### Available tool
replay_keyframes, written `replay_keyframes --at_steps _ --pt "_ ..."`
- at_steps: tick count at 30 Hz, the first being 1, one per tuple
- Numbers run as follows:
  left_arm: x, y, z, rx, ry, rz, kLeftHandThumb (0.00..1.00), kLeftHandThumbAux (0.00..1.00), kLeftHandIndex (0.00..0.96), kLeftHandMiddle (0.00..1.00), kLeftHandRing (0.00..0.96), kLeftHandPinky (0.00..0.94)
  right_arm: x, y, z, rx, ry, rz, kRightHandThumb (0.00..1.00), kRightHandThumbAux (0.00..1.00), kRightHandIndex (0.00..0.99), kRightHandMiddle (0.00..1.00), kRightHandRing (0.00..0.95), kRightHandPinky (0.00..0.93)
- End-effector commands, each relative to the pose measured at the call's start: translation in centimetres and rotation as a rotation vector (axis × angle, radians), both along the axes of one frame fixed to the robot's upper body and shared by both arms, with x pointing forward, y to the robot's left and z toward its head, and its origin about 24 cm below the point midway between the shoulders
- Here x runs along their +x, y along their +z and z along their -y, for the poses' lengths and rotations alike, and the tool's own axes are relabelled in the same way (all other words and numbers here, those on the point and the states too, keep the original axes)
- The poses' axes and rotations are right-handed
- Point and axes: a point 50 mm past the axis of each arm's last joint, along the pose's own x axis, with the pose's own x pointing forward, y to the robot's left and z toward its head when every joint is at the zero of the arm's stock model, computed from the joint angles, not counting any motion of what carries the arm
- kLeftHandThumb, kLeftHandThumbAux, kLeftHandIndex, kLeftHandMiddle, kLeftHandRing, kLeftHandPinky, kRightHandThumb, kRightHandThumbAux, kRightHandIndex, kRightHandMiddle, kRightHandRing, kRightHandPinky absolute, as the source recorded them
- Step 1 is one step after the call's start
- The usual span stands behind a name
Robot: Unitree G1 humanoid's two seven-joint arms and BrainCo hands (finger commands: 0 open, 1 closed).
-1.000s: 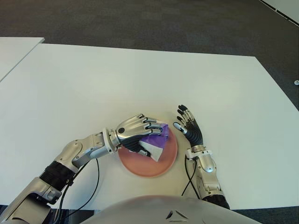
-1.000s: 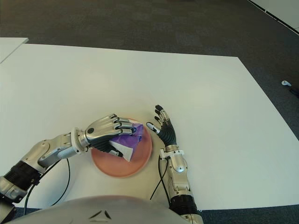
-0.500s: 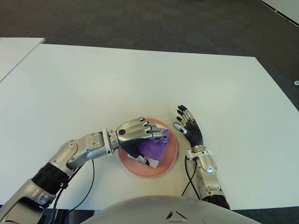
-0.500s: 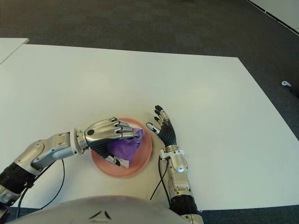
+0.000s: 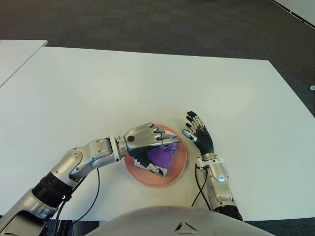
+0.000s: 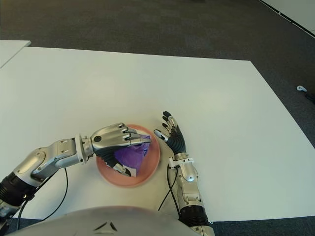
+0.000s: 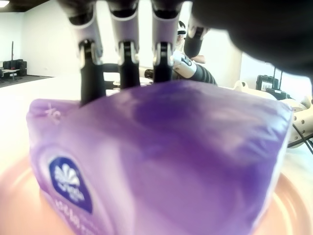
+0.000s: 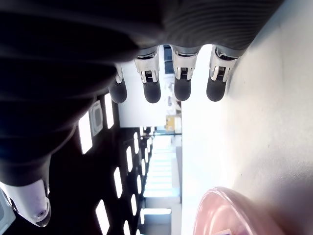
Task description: Put the tissue paper into the plate.
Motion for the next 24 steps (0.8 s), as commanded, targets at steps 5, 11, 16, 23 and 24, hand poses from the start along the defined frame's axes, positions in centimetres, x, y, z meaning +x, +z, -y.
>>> replay_keyframes --at_steps 5,11,16,23,24 --pt "0.1 -0.8 -1.2 0.071 0.030 -0.025 0.158 0.164 0.000 0.000 0.000 0.000 -3.0 -4.5 1.1 -0.003 -0.028 -0.259 0.000 0.628 0.000 0.000 0.000 0.000" --pt "0.3 -0.5 -1.3 0.057 0.030 -0.038 0.158 0.166 0.000 0.000 0.000 0.000 -3.0 -4.5 1.2 -0.011 -0.024 -0.262 0.000 0.616 0.000 0.000 0.000 0.000" --pt "0.7 -0.2 -1.4 -0.033 0.052 -0.076 0.169 0.173 0.000 0.000 0.000 0.000 -2.9 -4.6 1.3 -0.018 -0.020 -0.266 0.000 0.607 0.000 0.000 0.000 0.000" --pt "2.9 1.8 -3.1 -0.355 0.145 -0.155 0.126 0.232 0.000 0.000 0.000 0.000 -2.7 -4.8 1.3 -0.029 -0.026 -0.284 0.000 0.600 0.000 0.000 0.000 0.000" --pt "3.1 2.2 -3.5 -0.403 0.160 -0.173 0.107 0.251 0.000 0.000 0.000 0.000 -2.7 -4.8 1.3 -0.027 -0.028 -0.285 0.000 0.601 0.000 0.000 0.000 0.000"
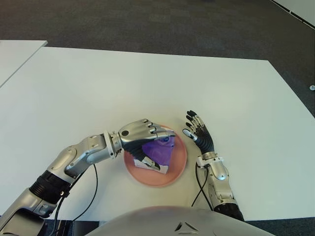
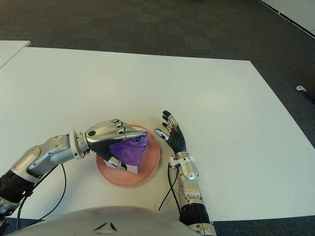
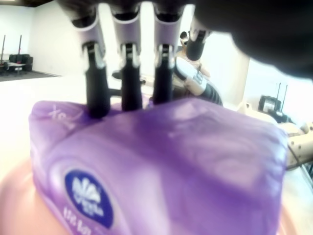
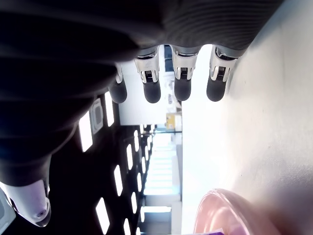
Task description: Put the tissue paper into the plate.
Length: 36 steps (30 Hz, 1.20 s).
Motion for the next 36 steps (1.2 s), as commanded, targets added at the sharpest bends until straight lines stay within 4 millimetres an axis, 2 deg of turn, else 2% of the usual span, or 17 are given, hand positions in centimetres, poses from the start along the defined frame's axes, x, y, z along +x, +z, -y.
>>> replay_keyframes --at_steps 1,3,5,7,9,11,12,13,14,16,18,22,26,31,36 --pt "1.7 2.1 -2.2 -0.234 0.118 -0.092 0.101 0.257 0.000 0.000 0.000 0.000 -3.3 -4.8 1.0 -0.007 -0.044 -0.287 0.000 0.601 0.000 0.000 0.000 0.000" --pt "2.5 2.7 -3.2 -0.321 0.200 -0.222 0.075 0.295 0.000 0.000 0.000 0.000 -3.3 -4.8 0.9 0.001 -0.046 -0.288 0.000 0.601 0.000 0.000 0.000 0.000" --pt "5.1 2.0 -2.2 -0.468 0.291 -0.373 0.052 0.330 0.000 0.000 0.000 0.000 -3.3 -4.8 0.9 0.009 -0.049 -0.288 0.000 0.599 0.000 0.000 0.000 0.000" --pt "6.6 2.4 -1.8 -0.579 0.325 -0.424 0.029 0.366 0.000 0.000 0.000 0.000 -3.3 -4.8 0.8 0.014 -0.052 -0.289 0.000 0.597 0.000 0.000 0.000 0.000" --pt "7.3 3.7 -2.6 -0.668 0.335 -0.407 0.016 0.379 0.000 0.000 0.000 0.000 -3.3 -4.8 0.8 0.016 -0.054 -0.290 0.000 0.595 0.000 0.000 0.000 0.000" --pt "5.5 5.3 -3.4 -0.815 0.279 -0.369 0.011 0.377 0.000 0.000 0.000 0.000 -3.3 -4.7 0.7 0.018 -0.055 -0.289 0.000 0.593 0.000 0.000 0.000 0.000" --pt "4.9 5.6 -3.6 -0.849 0.262 -0.362 0.010 0.373 0.000 0.000 0.000 0.000 -3.3 -4.7 0.7 0.018 -0.056 -0.289 0.000 0.593 0.000 0.000 0.000 0.000" --pt "3.5 5.8 -4.2 -0.921 0.225 -0.375 0.009 0.372 0.000 0.000 0.000 0.000 -3.4 -4.8 0.7 0.019 -0.056 -0.289 0.000 0.593 0.000 0.000 0.000 0.000" --pt "2.1 5.3 -6.1 -1.008 0.208 -0.461 0.014 0.358 0.000 0.000 0.000 0.000 -3.4 -4.7 0.7 0.019 -0.057 -0.289 0.000 0.592 0.000 0.000 0.000 0.000" --pt "0.4 5.0 -8.1 -1.107 0.175 -0.554 0.020 0.323 0.000 0.000 0.000 0.000 -3.4 -4.7 0.6 0.019 -0.058 -0.290 0.000 0.590 0.000 0.000 0.000 0.000" --pt "1.6 4.9 -8.5 -1.188 0.189 -0.653 0.022 0.298 0.000 0.000 0.000 0.000 -3.4 -4.7 0.6 0.017 -0.060 -0.290 0.000 0.589 0.000 0.000 0.000 0.000" --pt "2.4 4.8 -8.6 -1.236 0.203 -0.713 0.019 0.272 0.000 0.000 0.000 0.000 -3.4 -4.7 0.5 0.015 -0.061 -0.290 0.000 0.588 0.000 0.000 0.000 0.000" --pt "3.4 3.0 -9.3 -1.346 0.287 -0.812 0.013 0.250 0.000 0.000 0.000 0.000 -3.5 -4.6 0.5 0.013 -0.062 -0.285 0.000 0.591 0.000 0.000 0.000 0.000" --pt "3.3 2.6 -9.8 -1.424 0.326 -0.834 0.002 0.247 0.000 0.000 0.000 0.000 -3.7 -4.9 0.6 0.014 -0.068 -0.292 0.000 0.594 0.000 0.000 0.000 0.000" --pt "3.4 1.8 -10.7 -1.466 0.435 -0.761 0.000 0.249 0.000 0.000 0.000 0.000 -3.6 -5.0 0.4 0.017 -0.069 -0.295 0.000 0.589 0.000 0.000 0.000 0.000"
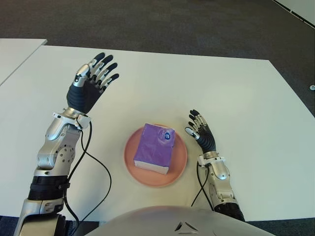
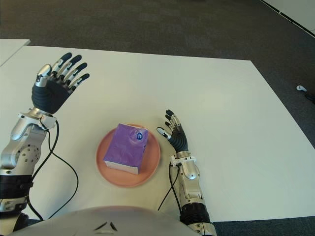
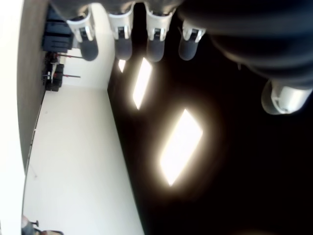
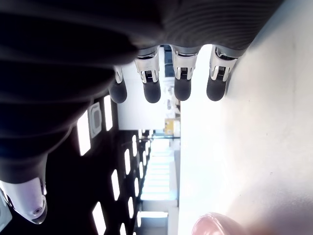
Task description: Put the tissue paper into the plate.
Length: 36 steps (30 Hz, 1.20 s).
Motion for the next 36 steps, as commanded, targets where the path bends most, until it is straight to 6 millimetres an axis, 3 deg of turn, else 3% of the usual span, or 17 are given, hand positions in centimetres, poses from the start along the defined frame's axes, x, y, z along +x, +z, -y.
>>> replay_keyframes --at_steps 1,6,13,19,24,31,36 --pt "0.0 -1.5 -0.6 -0.009 0.103 -0.054 0.000 0.250 0.000 0.000 0.000 0.000 -3.6 -5.0 0.3 0.010 -0.033 -0.295 0.000 0.588 0.000 0.000 0.000 0.000" --pt "-0.2 -3.5 -1.0 0.147 0.261 -0.066 0.000 0.257 0.000 0.000 0.000 0.000 -3.5 -4.9 0.1 0.013 -0.028 -0.295 0.000 0.590 0.000 0.000 0.000 0.000" --pt "-0.7 -6.3 -0.8 0.250 0.341 -0.118 0.000 0.275 0.000 0.000 0.000 0.000 -3.5 -4.8 0.0 0.012 -0.020 -0.291 0.000 0.593 0.000 0.000 0.000 0.000" --pt "-1.6 -10.4 -0.9 0.362 0.361 -0.259 0.000 0.322 0.000 0.000 0.000 0.000 -3.6 -4.6 0.1 0.009 -0.019 -0.285 0.000 0.601 0.000 0.000 0.000 0.000" --pt "-1.8 -12.1 -1.0 0.412 0.366 -0.308 0.000 0.357 0.000 0.000 0.000 0.000 -3.7 -4.6 0.2 0.006 -0.018 -0.285 0.000 0.597 0.000 0.000 0.000 0.000" --pt "-2.1 -14.6 0.7 0.431 0.395 -0.354 0.000 0.411 0.000 0.000 0.000 0.000 -3.7 -4.6 0.2 0.006 -0.023 -0.286 0.000 0.600 0.000 0.000 0.000 0.000" --pt "-2.4 -15.2 1.7 0.437 0.413 -0.359 0.000 0.422 0.000 0.000 0.000 0.000 -3.7 -4.6 0.2 0.008 -0.024 -0.286 0.000 0.613 0.000 0.000 0.000 0.000"
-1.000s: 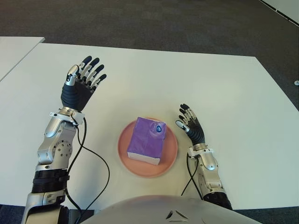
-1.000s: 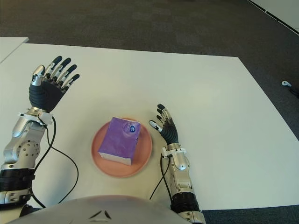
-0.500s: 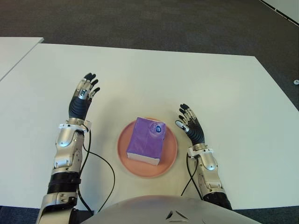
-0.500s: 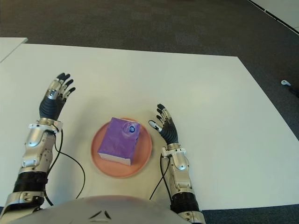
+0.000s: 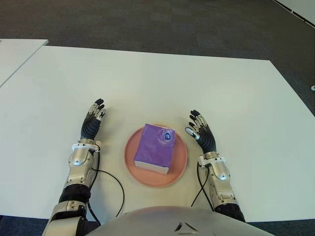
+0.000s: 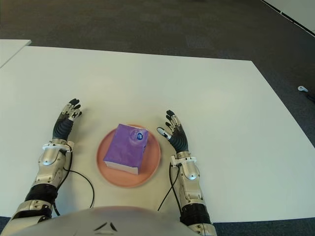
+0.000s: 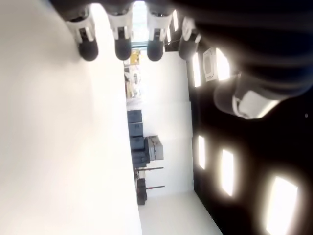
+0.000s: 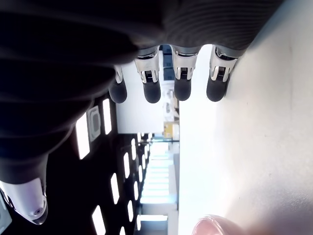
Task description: Put the tissue paper into the plate.
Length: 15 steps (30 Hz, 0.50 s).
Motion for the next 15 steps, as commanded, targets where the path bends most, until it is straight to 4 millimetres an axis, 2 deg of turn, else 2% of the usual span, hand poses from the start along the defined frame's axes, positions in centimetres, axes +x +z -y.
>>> replay_keyframes --at_steps 1,8,15 --pt "-1.2 -2.3 1.9 -0.015 0.005 -0.091 0.000 0.422 0.000 0.000 0.000 0.000 -3.6 -4.6 0.4 0.008 -0.024 -0.279 0.000 0.615 0.000 0.000 0.000 0.000" --pt "-1.8 -2.1 3.4 -0.011 0.025 -0.098 0.000 0.412 0.000 0.000 0.000 0.000 -3.6 -4.5 0.3 0.011 -0.024 -0.275 0.000 0.644 0.000 0.000 0.000 0.000" --pt "-1.8 -1.9 3.4 -0.034 0.019 -0.106 0.000 0.402 0.000 0.000 0.000 0.000 -3.6 -4.5 0.3 0.015 -0.030 -0.275 0.000 0.667 0.000 0.000 0.000 0.000"
